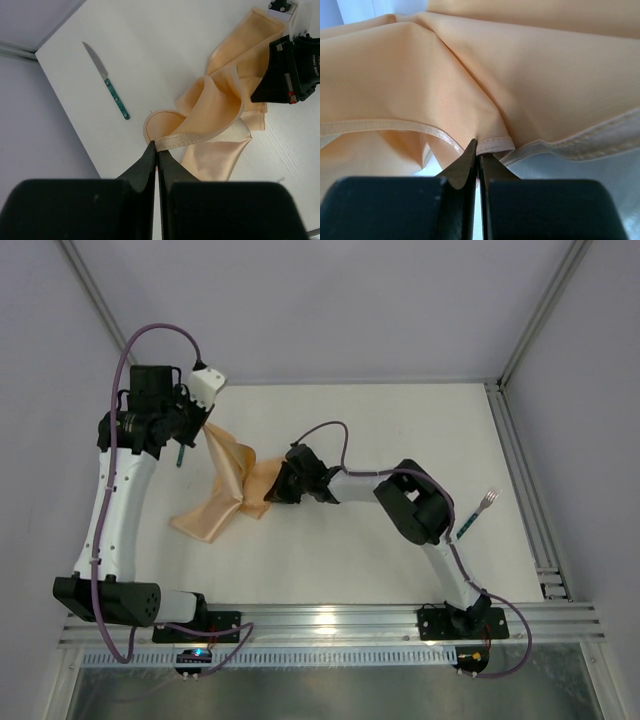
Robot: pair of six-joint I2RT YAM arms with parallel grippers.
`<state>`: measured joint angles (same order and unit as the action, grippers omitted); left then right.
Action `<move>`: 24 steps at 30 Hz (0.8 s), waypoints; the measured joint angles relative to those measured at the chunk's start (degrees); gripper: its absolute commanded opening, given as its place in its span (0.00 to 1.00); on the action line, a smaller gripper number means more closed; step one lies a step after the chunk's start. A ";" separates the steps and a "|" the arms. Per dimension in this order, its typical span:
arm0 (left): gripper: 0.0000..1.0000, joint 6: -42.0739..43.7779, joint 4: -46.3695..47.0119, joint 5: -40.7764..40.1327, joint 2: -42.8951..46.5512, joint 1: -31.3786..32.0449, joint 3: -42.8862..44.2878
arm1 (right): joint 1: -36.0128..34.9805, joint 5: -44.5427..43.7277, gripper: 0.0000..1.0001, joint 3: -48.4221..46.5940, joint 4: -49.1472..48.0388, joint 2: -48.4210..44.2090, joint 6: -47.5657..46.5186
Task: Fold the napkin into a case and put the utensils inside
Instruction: Pick up the crumpled napkin from the center of the board, then flatten out the crumpled napkin at the center of the board.
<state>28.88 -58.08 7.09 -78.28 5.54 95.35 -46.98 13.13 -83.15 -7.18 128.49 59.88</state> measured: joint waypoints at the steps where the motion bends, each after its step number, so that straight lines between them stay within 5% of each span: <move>1: 0.00 0.02 0.00 -0.02 0.04 0.00 0.00 | 0.20 0.02 0.04 0.00 0.39 -0.11 -0.48; 7: 0.00 0.79 -0.48 -1.09 0.15 -1.44 0.83 | 4.11 2.16 0.04 5.18 5.70 -11.50 -6.82; 11: 0.00 3.69 -3.89 -0.79 0.13 -3.21 7.21 | 11.47 3.48 0.04 9.31 15.47 -34.64 -15.69; 17: 0.00 9.57 -10.19 2.51 3.96 -3.37 14.21 | 13.62 1.46 0.04 -0.22 32.22 -60.19 -28.55; 24: 0.00 11.85 -17.00 5.81 8.46 -3.37 21.66 | 12.87 -2.10 0.04 -14.40 51.80 -71.80 -35.01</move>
<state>40.73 -75.09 12.91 -69.82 2.17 117.01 -34.11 11.03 -97.56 44.62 56.69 24.86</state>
